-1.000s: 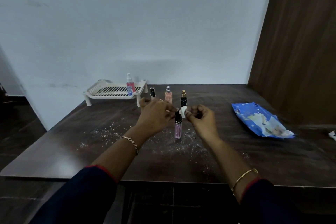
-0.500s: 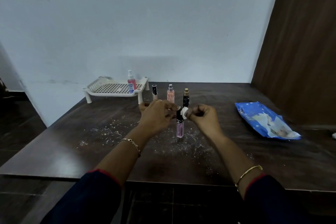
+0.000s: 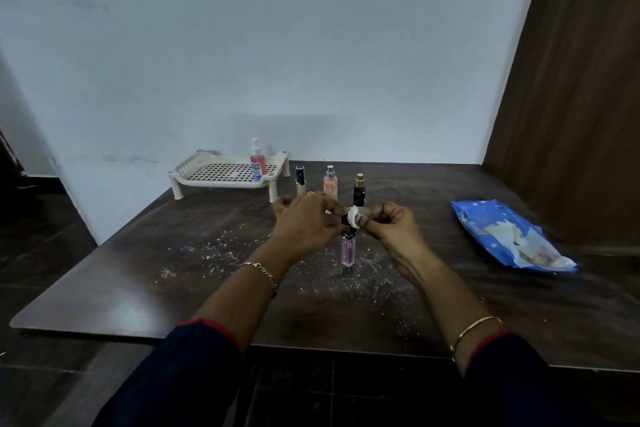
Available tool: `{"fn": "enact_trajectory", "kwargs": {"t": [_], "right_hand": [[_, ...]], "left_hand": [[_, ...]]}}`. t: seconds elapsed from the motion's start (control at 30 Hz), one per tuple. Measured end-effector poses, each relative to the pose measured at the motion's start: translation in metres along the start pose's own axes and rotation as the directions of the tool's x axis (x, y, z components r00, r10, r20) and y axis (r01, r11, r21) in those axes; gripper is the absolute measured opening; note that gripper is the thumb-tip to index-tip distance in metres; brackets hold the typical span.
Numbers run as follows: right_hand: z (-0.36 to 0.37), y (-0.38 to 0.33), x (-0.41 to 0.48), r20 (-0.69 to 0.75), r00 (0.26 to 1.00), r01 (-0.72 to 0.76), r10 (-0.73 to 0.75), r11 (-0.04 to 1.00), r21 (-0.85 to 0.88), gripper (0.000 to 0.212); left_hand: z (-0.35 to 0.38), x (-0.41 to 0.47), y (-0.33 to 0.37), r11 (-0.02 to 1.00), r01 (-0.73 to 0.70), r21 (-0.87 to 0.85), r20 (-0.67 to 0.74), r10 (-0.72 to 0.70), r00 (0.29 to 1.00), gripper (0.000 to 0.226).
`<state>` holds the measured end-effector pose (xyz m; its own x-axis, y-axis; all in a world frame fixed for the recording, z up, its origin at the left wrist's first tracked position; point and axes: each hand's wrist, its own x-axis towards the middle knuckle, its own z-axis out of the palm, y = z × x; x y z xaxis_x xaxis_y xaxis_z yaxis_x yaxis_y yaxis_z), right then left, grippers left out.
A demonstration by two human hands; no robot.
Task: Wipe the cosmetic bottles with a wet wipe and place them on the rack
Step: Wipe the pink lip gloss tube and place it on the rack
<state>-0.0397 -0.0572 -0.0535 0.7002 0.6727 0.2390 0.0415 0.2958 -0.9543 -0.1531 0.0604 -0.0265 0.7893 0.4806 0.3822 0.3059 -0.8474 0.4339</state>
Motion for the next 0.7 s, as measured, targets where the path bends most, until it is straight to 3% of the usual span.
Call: {"fn": "enact_trajectory", "kwargs": {"t": [0.2, 0.37, 0.47, 0.57, 0.7], "right_hand": [[0.003, -0.001, -0.001, -0.004, 1.0, 0.004, -0.004, 0.999, -0.046, 0.024], [-0.008, 0.017, -0.011, -0.021, 1.0, -0.017, 0.01, 0.936, -0.35, 0.022], [-0.013, 0.019, -0.016, -0.092, 0.996, -0.046, 0.02, 0.956, -0.288, 0.03], [-0.012, 0.009, -0.007, -0.176, 0.984, -0.023, -0.004, 0.988, -0.155, 0.021], [0.003, -0.007, -0.001, -0.063, 0.994, 0.077, -0.093, 0.971, -0.225, 0.023]], "left_hand": [[0.0, 0.001, 0.0, 0.999, 0.03, -0.03, -0.016, -0.031, 0.999, 0.02], [-0.004, 0.001, 0.003, 0.998, 0.057, -0.038, 0.019, -0.056, 0.998, 0.016], [-0.005, -0.001, 0.008, 0.999, 0.048, -0.023, 0.029, -0.047, 0.998, 0.015], [-0.006, -0.001, 0.009, 0.999, 0.044, -0.014, 0.03, -0.044, 0.999, 0.014], [-0.004, -0.001, 0.006, 0.997, 0.063, -0.046, 0.035, -0.061, 0.998, 0.016]]}}
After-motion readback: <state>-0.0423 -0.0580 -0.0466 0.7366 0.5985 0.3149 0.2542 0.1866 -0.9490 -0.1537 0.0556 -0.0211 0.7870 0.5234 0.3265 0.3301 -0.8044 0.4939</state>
